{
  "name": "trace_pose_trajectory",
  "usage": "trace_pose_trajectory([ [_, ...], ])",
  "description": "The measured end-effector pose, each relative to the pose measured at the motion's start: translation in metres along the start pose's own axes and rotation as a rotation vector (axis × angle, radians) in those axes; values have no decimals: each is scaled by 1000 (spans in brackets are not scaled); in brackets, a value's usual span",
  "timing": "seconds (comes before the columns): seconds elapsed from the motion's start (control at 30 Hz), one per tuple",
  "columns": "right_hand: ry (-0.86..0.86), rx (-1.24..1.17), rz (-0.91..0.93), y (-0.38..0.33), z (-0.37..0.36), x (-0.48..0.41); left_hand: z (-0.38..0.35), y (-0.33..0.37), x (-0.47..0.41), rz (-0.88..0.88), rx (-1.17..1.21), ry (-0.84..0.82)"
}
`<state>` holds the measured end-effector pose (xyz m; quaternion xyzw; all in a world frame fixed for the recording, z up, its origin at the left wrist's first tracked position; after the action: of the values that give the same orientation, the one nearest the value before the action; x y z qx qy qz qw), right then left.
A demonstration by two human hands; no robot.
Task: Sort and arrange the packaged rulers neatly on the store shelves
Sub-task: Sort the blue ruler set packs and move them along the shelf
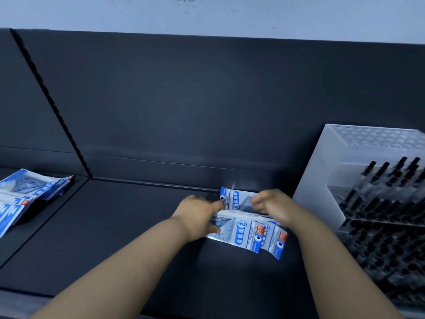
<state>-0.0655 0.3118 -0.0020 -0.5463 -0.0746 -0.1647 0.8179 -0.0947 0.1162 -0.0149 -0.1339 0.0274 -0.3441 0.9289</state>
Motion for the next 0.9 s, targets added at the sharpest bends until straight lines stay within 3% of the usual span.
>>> trace_pose_trajectory([
  [0.07, 138, 223, -28, 2, 9, -27, 2, -1, 1, -14, 9, -21],
  [0.17, 64, 603, -167, 14, -3, -41, 0, -5, 7, -47, 26, 12],
  [0.23, 57, 701, -212, 16, -13, -43, -4, -9, 12, -52, 28, 34],
  [0.33, 143, 815, -131, 8, -14, -45, -10, -14, 18, -47, 61, 35],
  [0.47, 6, 741, -190, 17, -9, -40, -11, -14, 15, -46, 71, 39],
  [0.73, -84, 768, -351, 31, -13, -50, -11, -14, 7, -19, 126, -3],
  [0.9, -41, 444, -191, 24, -14, -25, -15, -12, 7, -30, 176, -5],
])
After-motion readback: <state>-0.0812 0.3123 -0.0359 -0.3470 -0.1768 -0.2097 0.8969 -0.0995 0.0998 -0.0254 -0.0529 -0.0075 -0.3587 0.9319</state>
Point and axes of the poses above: each hand's wrist, its own x-axis away from the middle knuckle, its own z-axis out of the back of the hand, y = z × x, the point moved 3 cm from there along -x, towards the middle knuckle, and after that the axes turned 15 degrees about -x, right-handed, at the moved point
